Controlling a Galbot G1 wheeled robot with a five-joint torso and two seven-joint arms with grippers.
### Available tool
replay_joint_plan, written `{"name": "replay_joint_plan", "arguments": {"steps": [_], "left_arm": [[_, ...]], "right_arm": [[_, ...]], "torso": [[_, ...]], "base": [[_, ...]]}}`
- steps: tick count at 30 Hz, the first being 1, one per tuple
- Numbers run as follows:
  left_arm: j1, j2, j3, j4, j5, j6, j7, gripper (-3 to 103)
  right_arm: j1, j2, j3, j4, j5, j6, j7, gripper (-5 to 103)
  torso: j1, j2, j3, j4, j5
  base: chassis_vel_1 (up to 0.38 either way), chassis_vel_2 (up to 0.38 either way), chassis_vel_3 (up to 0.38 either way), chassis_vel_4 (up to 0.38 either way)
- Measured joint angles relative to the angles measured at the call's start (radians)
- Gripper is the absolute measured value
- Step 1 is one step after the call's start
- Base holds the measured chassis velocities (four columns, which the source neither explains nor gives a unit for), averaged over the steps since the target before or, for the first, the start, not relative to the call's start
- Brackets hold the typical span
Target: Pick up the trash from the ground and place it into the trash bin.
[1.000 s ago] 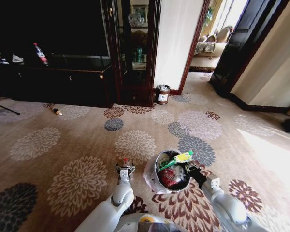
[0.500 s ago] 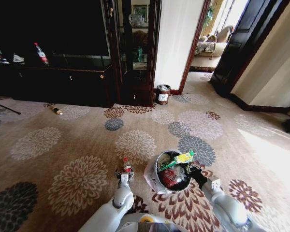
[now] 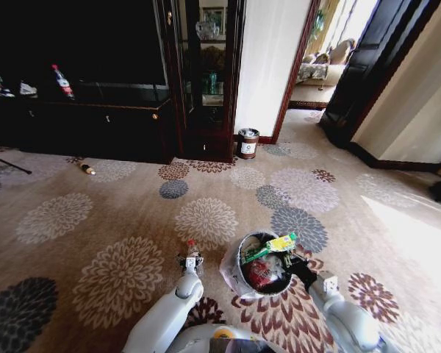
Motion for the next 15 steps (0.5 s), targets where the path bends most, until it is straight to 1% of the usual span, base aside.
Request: {"name": "replay_joint_plan", "arguments": {"steps": [1, 2, 3, 4, 5, 6, 10, 12, 14, 15], "left_arm": [[0.0, 0.0, 0.0, 0.0, 0.0, 0.0, 0.0, 100], [-0.009, -0.001, 0.002, 0.021, 0.0, -0.012, 0.012, 100], [-0.017, -0.002, 0.003, 0.039, 0.0, -0.023, 0.023, 97], [-0.021, -0.004, 0.003, 0.051, 0.001, -0.03, 0.031, 97], [-0.026, -0.007, 0.003, 0.066, 0.001, -0.037, 0.04, 92], [-0.026, -0.007, 0.003, 0.066, 0.001, -0.037, 0.04, 92], [-0.032, -0.01, 0.003, 0.088, 0.003, -0.056, 0.055, 70], [-0.03, -0.008, 0.003, 0.085, 0.003, -0.058, 0.058, 70], [-0.025, -0.003, 0.003, 0.078, 0.006, -0.064, 0.065, 60], [-0.025, -0.003, 0.003, 0.078, 0.006, -0.064, 0.065, 60]], "right_arm": [[0.0, 0.0, 0.0, 0.0, 0.0, 0.0, 0.0, 2], [-0.001, -0.002, 0.0, 0.0, 0.001, 0.0, 0.0, 2], [-0.001, -0.002, 0.0, 0.0, 0.002, 0.0, 0.001, 2], [-0.001, -0.002, 0.0, 0.0, 0.002, 0.0, 0.001, 2], [-0.001, -0.003, 0.0, 0.0, 0.003, 0.0, 0.002, 2], [-0.001, -0.003, 0.0, 0.0, 0.003, 0.0, 0.002, 2], [0.003, -0.01, -0.002, 0.001, 0.009, -0.001, 0.006, 2], [0.005, -0.011, -0.003, 0.001, 0.009, -0.001, 0.008, 2], [0.009, -0.011, -0.005, -0.001, 0.009, -0.003, 0.009, 2], [0.009, -0.011, -0.005, -0.001, 0.009, -0.003, 0.009, 2]], "torso": [[0.0, 0.0, 0.0, 0.0, 0.0], [0.0, 0.0, 0.0, 0.0002, -0.0001], [0.0, 0.0, 0.0, 0.0, 0.0001], [0.0, 0.0, 0.0, -0.0001, 0.0001], [0.0, 0.0, 0.0, -0.0001, -0.0001], [0.0, 0.0, 0.0, -0.0001, -0.0001], [0.0, 0.0, 0.0, 0.0, -0.0001], [0.0, 0.0, 0.0, -0.0001, -0.0001], [0.0, 0.0, 0.0, 0.0, 0.0], [0.0, 0.0, 0.0, 0.0, 0.0]], "base": [[0.0, 0.0, 0.0, 0.0], [0.0, 0.0, 0.0, 0.0], [0.0, 0.0, 0.0, 0.0], [0.0, 0.0, 0.0, 0.0], [0.0, 0.0, 0.0, 0.0], [0.0, 0.0, 0.0, 0.0], [0.0, 0.0, 0.0, 0.0], [0.0, 0.0, 0.0, 0.0], [0.0, 0.0, 0.0, 0.0], [0.0, 0.0, 0.0, 0.0]]}}
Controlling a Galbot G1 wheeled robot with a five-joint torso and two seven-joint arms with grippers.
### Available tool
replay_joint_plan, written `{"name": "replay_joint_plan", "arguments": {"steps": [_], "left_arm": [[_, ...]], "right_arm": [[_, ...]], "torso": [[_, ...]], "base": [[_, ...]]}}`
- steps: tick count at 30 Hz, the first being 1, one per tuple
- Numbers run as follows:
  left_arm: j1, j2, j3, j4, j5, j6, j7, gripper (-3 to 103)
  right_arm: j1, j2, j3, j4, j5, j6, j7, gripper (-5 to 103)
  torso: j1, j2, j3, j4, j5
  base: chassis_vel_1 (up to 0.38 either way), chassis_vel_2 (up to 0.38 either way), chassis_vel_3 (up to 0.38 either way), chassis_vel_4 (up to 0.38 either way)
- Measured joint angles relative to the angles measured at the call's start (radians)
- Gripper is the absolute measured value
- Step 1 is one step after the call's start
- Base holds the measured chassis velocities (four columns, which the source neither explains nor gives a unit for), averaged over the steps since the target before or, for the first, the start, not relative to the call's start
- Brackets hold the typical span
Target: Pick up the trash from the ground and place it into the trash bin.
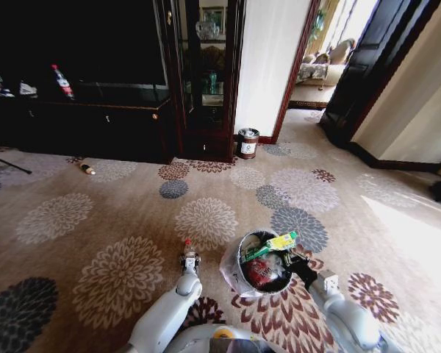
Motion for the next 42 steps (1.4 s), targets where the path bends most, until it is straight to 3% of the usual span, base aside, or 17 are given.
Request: {"name": "replay_joint_plan", "arguments": {"steps": [3, 8, 12, 15, 16, 19, 20, 23, 24, 26, 27, 28, 32, 36, 37, 38, 42], "left_arm": [[0.007, 0.007, 0.001, -0.013, 0.008, -0.005, 0.01, 47], [0.019, 0.013, -0.003, -0.04, 0.079, -0.03, 0.021, 41], [0.085, 0.103, -0.013, -0.288, 0.282, -0.061, 0.123, 28], [0.1, 0.155, -0.01, -0.386, 0.335, -0.086, 0.161, 28], [0.1, 0.21, -0.004, -0.488, 0.356, -0.093, 0.188, 28], [0.073, 0.272, 0.008, -0.608, 0.349, -0.077, 0.212, 28], [0.022, 0.323, 0.028, -0.714, 0.32, -0.043, 0.223, 28], [-0.044, 0.365, 0.055, -0.819, 0.284, 0.013, 0.238, 28], [-0.077, 0.384, 0.08, -0.866, 0.25, 0.044, 0.236, 28], [-0.118, 0.394, 0.129, -0.897, 0.205, 0.069, 0.228, 28], [-0.17, 0.396, 0.193, -0.908, 0.155, 0.089, 0.217, 28], [-0.219, 0.39, 0.246, -0.905, 0.122, 0.099, 0.204, 28], [-0.348, 0.323, 0.377, -0.815, 0.096, 0.081, 0.184, 28], [-0.417, 0.249, 0.439, -0.727, 0.092, 0.055, 0.168, 28], [-0.44, 0.217, 0.461, -0.696, 0.092, 0.051, 0.157, 28], [-0.473, 0.131, 0.515, -0.671, 0.065, 0.08, 0.099, 28], [-0.442, 0.131, 0.532, -0.699, 0.042, 0.108, 0.063, 28]], "right_arm": [[0.002, 0.006, -0.004, -0.005, -0.001, 0.0, 0.001, 2], [0.001, 0.007, -0.003, -0.006, -0.002, 0.0, 0.001, 2], [0.001, 0.01, 0.003, -0.019, -0.003, 0.001, 0.002, 2], [0.003, 0.015, 0.003, -0.026, -0.008, 0.005, 0.0, 2], [0.006, 0.02, 0.002, -0.032, -0.013, 0.009, -0.002, 2], [0.009, 0.028, -0.003, -0.037, -0.019, 0.011, -0.007, 2], [0.013, 0.035, -0.011, -0.043, -0.026, 0.013, -0.013, 2], [0.03, 0.034, -0.029, -0.049, -0.028, 0.013, -0.014, 2], [0.042, 0.028, -0.037, -0.052, -0.027, 0.013, -0.016, 2], [0.046, 0.025, -0.039, -0.053, -0.027, 0.013, -0.018, 2], [0.043, 0.023, -0.039, -0.053, -0.027, 0.013, -0.023, 2], [0.037, 0.022, -0.038, -0.053, -0.028, 0.014, -0.025, 2], [0.031, 0.025, -0.039, -0.05, -0.029, 0.014, -0.025, 2], [0.036, 0.028, -0.047, -0.034, -0.026, 0.012, -0.021, 2], [0.037, 0.029, -0.051, -0.025, -0.022, 0.007, -0.017, 2], [0.038, 0.034, -0.055, -0.016, -0.012, -0.001, -0.007, 2], [0.031, 0.037, -0.038, -0.014, -0.009, -0.003, -0.001, 2]], "torso": [[0.0, 0.0, 0.0, 0.0, 0.0001], [0.0, 0.0, 0.0, -0.0001, -0.0002], [0.0, 0.0, 0.0, -0.0001, 0.0], [0.0, 0.0, 0.0, 0.0001, -0.0002], [0.0, 0.0, 0.0, 0.0002, -0.0001], [0.0, 0.0, 0.0, 0.0003, 0.0], [0.0, 0.0, 0.0, -0.0001, 0.0003], [0.0, 0.0, 0.0, -0.0011, -0.0002], [0.0, 0.0, 0.0, 0.0006, 0.0002], [0.0, 0.0, 0.0, 0.0004, 0.0006], [0.0, 0.0, 0.0, 0.0012, -0.0002], [0.0, 0.0, 0.0, -0.0001, -0.0004], [0.0, 0.0, 0.0, -0.0007, 0.0], [0.0, 0.0, 0.0, -0.0004, 0.0003], [0.0, 0.0, 0.0, -0.0003, 0.0003], [0.0, 0.0, 0.0, 0.0003, 0.0003], [0.0, 0.0, 0.0, -0.0008, 0.0001]], "base": [[0.0, 0.0, 0.0, 0.0], [0.0, 0.0, 0.0, 0.0], [0.0, 0.0, 0.0, 0.0], [0.0, 0.0, 0.0, 0.0], [0.0, 0.0, 0.0, 0.0], [0.0, 0.0, 0.0, 0.0], [0.0, 0.0, 0.0, 0.0], [0.0, 0.0, 0.0, 0.0], [0.0, 0.0, 0.0, 0.0], [0.0, 0.0, 0.0, 0.0], [0.0, 0.0, 0.0, 0.0], [0.0, 0.0, 0.0, 0.0], [0.0, 0.0, 0.0, 0.0], [0.0, 0.0, 0.0, 0.0], [0.0, 0.0, 0.0, 0.0], [0.0, 0.0, 0.0, 0.0], [0.0, 0.0, 0.0, 0.0]]}}
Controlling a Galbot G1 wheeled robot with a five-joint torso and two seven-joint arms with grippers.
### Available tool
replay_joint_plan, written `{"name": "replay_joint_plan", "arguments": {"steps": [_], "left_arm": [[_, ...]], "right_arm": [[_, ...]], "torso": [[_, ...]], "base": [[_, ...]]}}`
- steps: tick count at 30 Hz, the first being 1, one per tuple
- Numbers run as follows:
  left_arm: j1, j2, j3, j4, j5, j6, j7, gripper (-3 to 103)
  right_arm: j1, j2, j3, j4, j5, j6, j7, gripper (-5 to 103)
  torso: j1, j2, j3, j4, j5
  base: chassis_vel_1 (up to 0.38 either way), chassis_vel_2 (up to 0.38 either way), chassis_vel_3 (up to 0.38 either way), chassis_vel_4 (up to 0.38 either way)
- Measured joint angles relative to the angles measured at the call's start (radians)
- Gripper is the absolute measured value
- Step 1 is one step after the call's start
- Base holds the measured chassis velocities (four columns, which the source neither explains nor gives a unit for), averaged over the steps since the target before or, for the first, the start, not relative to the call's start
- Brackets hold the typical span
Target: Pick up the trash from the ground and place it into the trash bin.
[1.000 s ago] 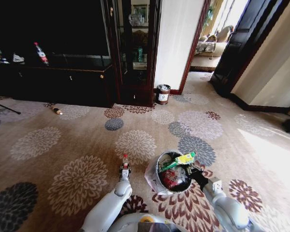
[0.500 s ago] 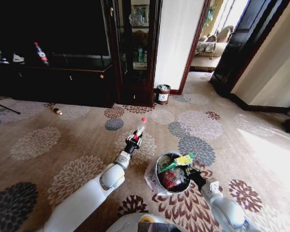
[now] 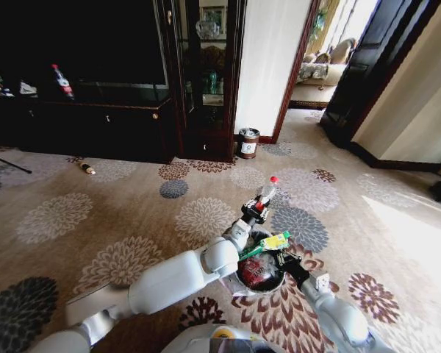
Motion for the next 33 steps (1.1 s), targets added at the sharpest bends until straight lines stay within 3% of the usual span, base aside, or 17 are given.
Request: {"name": "replay_joint_plan", "arguments": {"steps": [2, 7, 10, 16, 19, 28, 33], "left_arm": [[0.028, 0.043, -0.025, -0.02, 0.0, 0.0, 0.001, 28], [0.058, 0.065, -0.032, -0.054, -0.006, -0.01, 0.005, 28], [0.066, 0.043, 0.022, -0.094, -0.036, -0.015, -0.007, 28], [0.072, 0.031, 0.172, -0.123, -0.051, -0.03, -0.01, 28], [0.094, 0.032, 0.2, -0.109, -0.034, -0.041, -0.01, 28], [0.153, 0.091, 0.159, -0.121, -0.025, -0.014, -0.036, 28], [0.174, 0.082, 0.112, -0.061, 0.016, -0.044, -0.01, 28]], "right_arm": [[0.002, -0.003, 0.004, -0.002, 0.003, 0.0, 0.001, 2], [0.017, -0.003, 0.001, -0.018, 0.005, 0.0, 0.001, 2], [0.027, -0.001, -0.004, -0.033, 0.005, 0.0, 0.002, 2], [0.017, -0.001, 0.004, -0.041, 0.004, 0.0, 0.003, 2], [0.01, -0.001, 0.012, -0.04, 0.004, 0.0, 0.003, 2], [0.015, -0.005, 0.013, -0.043, 0.004, 0.003, 0.003, 2], [0.013, -0.005, 0.008, -0.042, 0.004, 0.003, 0.001, 2]], "torso": [[0.0, 0.0, 0.0, 0.001, -0.0002], [0.0, 0.0, 0.0, 0.0018, -0.0004], [0.0, 0.0, 0.0, 0.0002, -0.0001], [0.0, 0.0, 0.0, 0.0006, 0.0001], [0.0, 0.0, 0.0, 0.0008, -0.0003], [0.0, 0.0, 0.0, 0.0009, -0.0001], [0.0, 0.0, 0.0, 0.0009, -0.0002]], "base": [[0.0, 0.0, 0.0, 0.0], [0.0, 0.0, 0.0, 0.0], [0.0, 0.0, 0.0, 0.0], [0.0, 0.0, 0.0, 0.0], [0.0, 0.0, 0.0, 0.0], [0.0, 0.0, 0.0, 0.0], [0.0, 0.0, 0.0, 0.0]]}}
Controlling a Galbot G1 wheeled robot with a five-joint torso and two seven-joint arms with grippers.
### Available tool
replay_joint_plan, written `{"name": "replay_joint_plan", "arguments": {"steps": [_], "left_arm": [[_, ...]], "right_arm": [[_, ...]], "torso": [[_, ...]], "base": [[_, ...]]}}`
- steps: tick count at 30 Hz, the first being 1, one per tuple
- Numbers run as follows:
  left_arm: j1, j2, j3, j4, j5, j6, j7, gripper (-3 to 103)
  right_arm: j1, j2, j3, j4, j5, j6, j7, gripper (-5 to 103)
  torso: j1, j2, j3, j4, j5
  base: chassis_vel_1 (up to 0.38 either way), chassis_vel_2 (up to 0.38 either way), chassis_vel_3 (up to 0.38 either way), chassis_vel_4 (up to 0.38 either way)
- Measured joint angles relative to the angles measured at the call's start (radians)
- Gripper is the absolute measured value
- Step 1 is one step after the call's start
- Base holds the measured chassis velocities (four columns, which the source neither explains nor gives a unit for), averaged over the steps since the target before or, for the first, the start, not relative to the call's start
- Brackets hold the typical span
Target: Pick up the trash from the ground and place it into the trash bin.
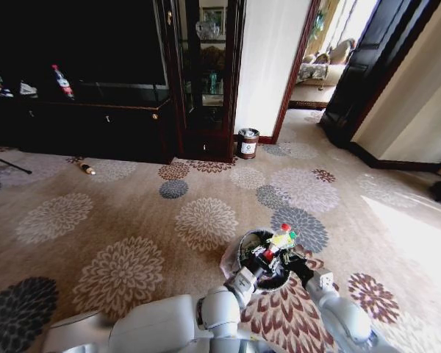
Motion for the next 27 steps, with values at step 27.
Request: {"name": "replay_joint_plan", "arguments": {"steps": [27], "left_arm": [[0.009, -0.064, 0.1, 0.178, 0.073, -0.073, 0.041, 29]], "right_arm": [[-0.009, -0.023, 0.006, 0.021, 0.018, 0.012, -0.007, 2]], "torso": [[0.0, 0.0, 0.0, -0.0001, 0.0001]], "base": [[0.0, 0.0, 0.0, 0.0]]}}
